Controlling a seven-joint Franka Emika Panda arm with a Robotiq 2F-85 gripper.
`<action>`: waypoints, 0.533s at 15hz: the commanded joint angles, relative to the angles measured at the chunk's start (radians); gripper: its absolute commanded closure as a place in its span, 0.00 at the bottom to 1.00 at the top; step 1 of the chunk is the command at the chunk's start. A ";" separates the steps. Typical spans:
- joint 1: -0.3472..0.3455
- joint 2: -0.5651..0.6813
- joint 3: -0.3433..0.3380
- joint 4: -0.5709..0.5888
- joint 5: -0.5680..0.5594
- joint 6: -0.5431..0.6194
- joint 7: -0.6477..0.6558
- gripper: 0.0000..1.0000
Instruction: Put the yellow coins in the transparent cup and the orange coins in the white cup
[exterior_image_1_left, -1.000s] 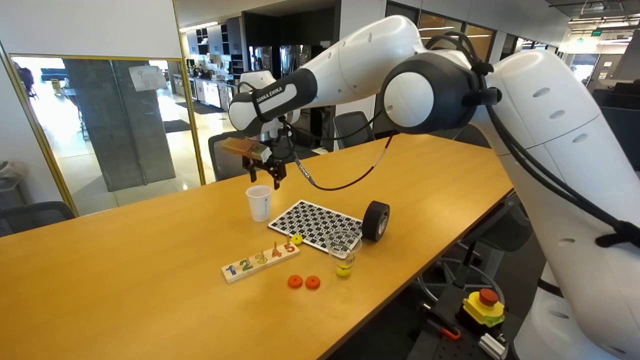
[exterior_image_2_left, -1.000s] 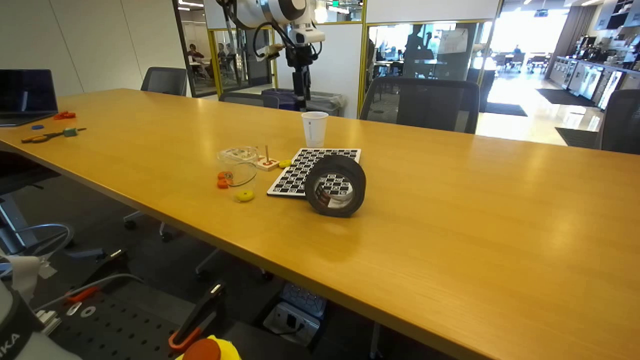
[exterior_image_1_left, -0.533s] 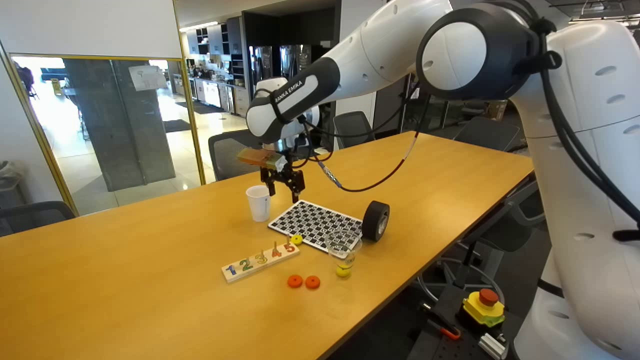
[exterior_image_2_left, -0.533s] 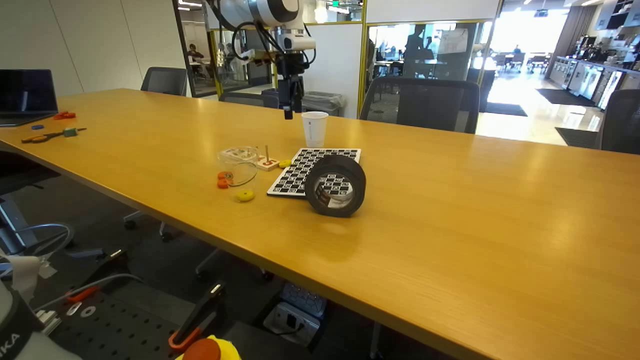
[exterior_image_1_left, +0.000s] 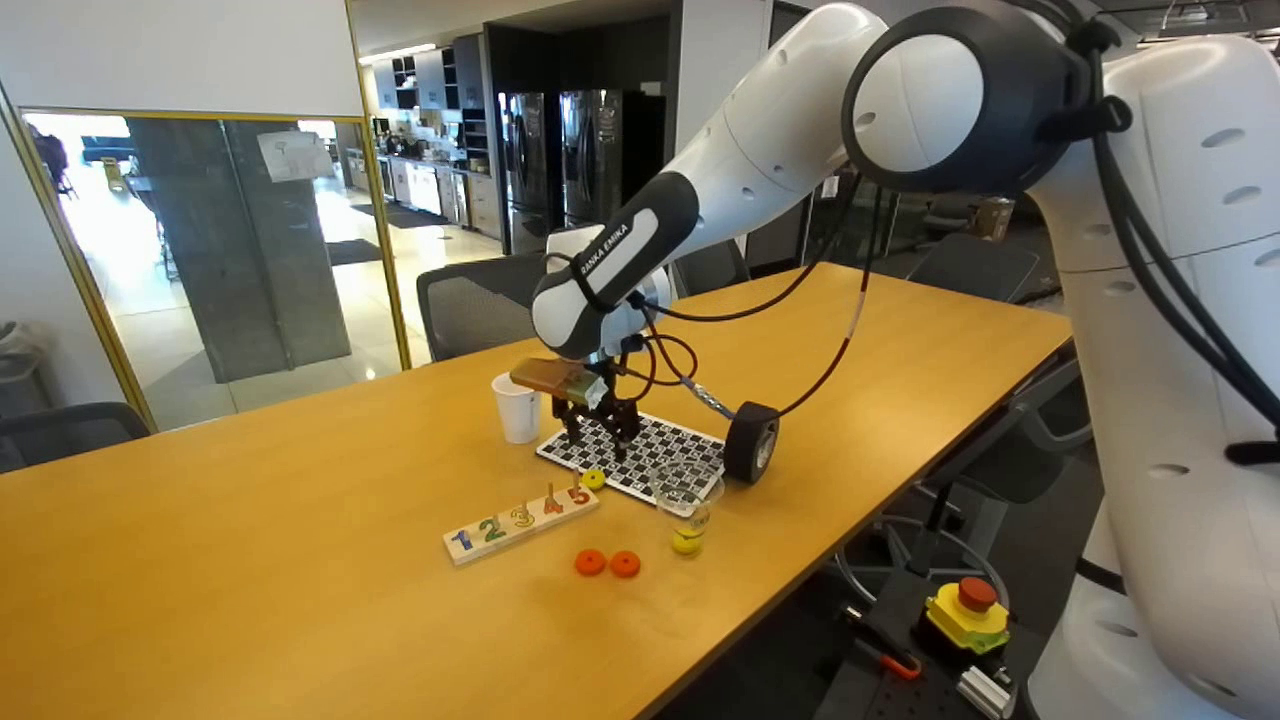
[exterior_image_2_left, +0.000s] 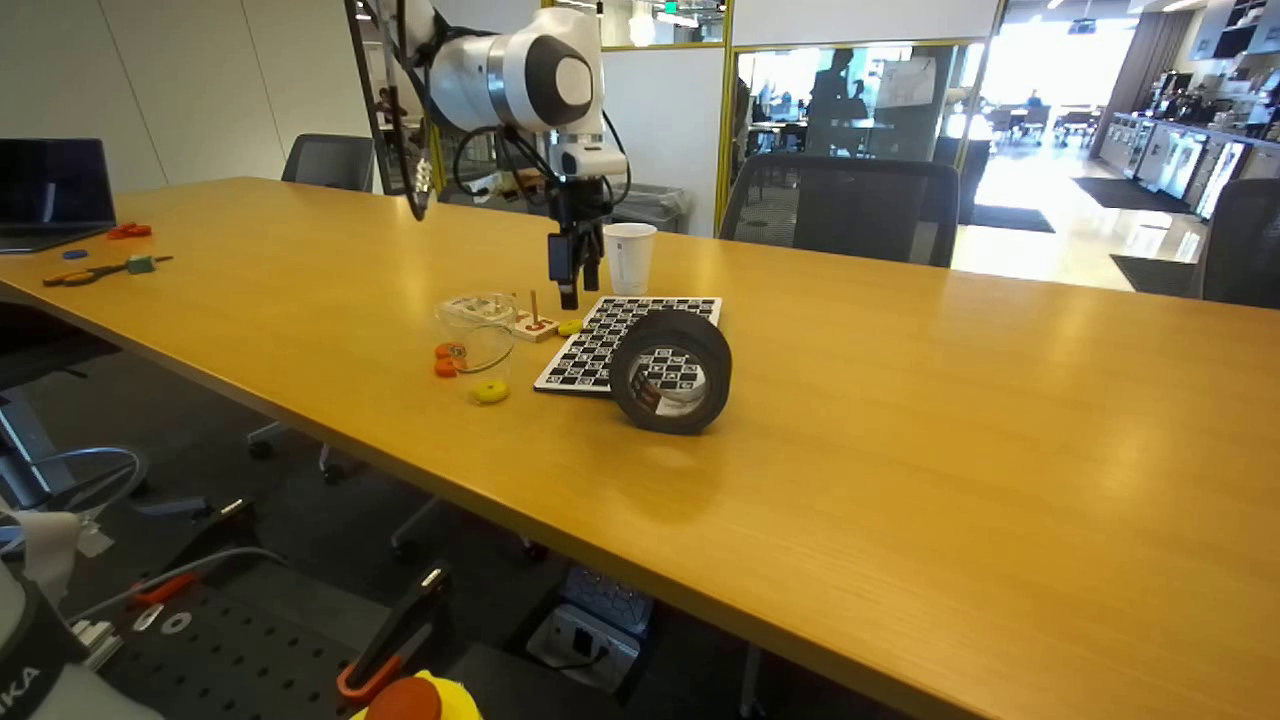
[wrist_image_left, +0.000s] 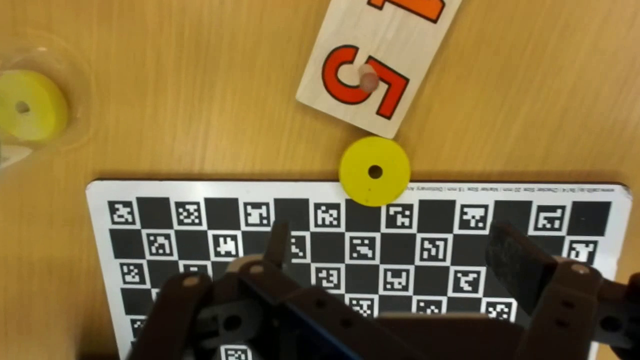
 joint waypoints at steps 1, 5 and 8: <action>-0.014 -0.020 0.012 -0.077 0.032 0.089 -0.018 0.00; -0.003 -0.027 0.024 -0.118 0.044 0.147 -0.028 0.00; 0.003 -0.019 0.035 -0.122 0.043 0.174 -0.032 0.00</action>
